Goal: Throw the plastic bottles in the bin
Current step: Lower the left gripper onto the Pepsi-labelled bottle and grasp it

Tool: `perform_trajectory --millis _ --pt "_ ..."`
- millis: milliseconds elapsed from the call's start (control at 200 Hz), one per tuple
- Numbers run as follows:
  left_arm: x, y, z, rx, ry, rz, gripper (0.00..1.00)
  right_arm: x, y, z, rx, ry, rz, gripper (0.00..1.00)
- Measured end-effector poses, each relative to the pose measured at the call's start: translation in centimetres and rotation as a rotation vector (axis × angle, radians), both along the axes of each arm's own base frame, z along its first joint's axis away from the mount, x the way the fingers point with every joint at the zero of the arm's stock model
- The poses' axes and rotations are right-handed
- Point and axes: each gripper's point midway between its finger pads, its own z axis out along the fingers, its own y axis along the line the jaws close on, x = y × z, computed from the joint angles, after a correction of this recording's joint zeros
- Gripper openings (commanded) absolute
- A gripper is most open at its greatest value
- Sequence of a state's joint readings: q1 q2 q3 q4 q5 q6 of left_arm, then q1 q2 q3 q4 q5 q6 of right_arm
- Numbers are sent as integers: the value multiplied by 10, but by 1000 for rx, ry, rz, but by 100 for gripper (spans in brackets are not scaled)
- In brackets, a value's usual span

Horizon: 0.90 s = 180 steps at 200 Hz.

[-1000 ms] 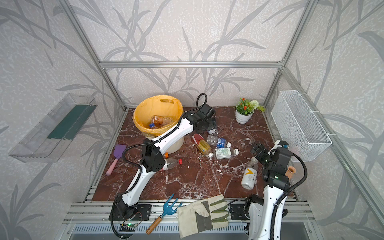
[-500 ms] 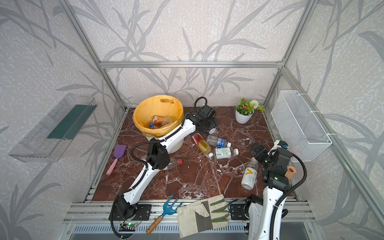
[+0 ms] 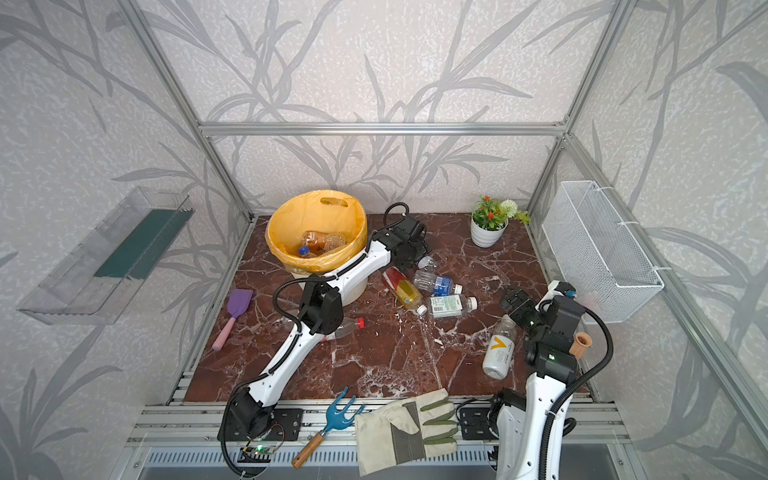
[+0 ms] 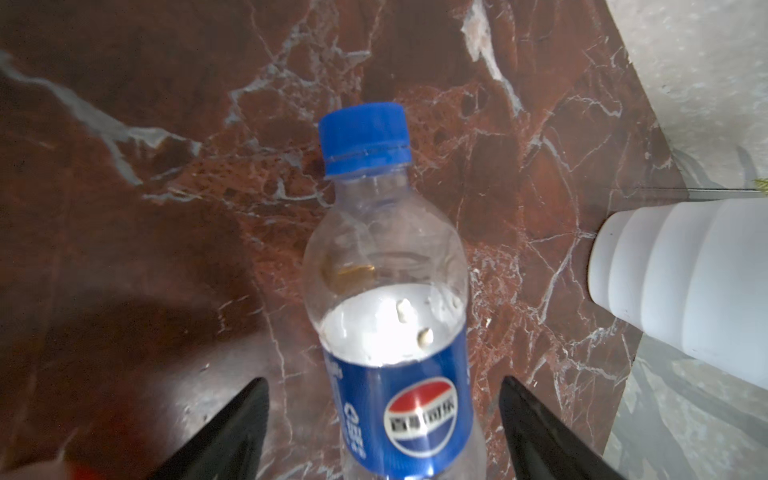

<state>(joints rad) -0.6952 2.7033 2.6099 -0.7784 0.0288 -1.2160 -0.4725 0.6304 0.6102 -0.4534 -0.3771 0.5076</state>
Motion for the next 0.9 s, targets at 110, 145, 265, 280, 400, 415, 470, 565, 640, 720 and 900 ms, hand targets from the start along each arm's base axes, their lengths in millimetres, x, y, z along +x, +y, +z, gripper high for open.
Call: perform_trajectory --millis 110,145,265,280,400,415,470,565,640,720,900 --pt "3 -2 -11 -6 10 -4 87 1 0 -2 4 6 2 99" --pt "3 -3 -13 -11 13 -7 86 1 0 -2 4 7 2 99" --pt "6 -4 -13 -28 12 -10 86 1 0 -2 5 8 4 99" --pt "6 -4 -13 -28 12 -11 85 1 0 -2 6 8 5 99" --pt "6 -4 -15 -38 21 -12 78 1 1 -2 9 7 8 99" --pt "6 -4 -15 -39 23 -12 78 1 1 -2 9 7 8 99" --pt "7 -4 -17 -43 27 -8 76 1 1 -2 9 7 8 99" --pt "8 -2 -18 -46 30 -6 72 1 1 -2 8 8 7 99" --pt "10 -1 -19 -47 31 -3 68 1 1 -2 7 8 6 99" --pt "10 0 -20 -48 34 -5 66 1 0 -2 7 8 5 99" --pt "10 -1 -20 -56 37 -11 58 1 0 -2 7 8 5 99"
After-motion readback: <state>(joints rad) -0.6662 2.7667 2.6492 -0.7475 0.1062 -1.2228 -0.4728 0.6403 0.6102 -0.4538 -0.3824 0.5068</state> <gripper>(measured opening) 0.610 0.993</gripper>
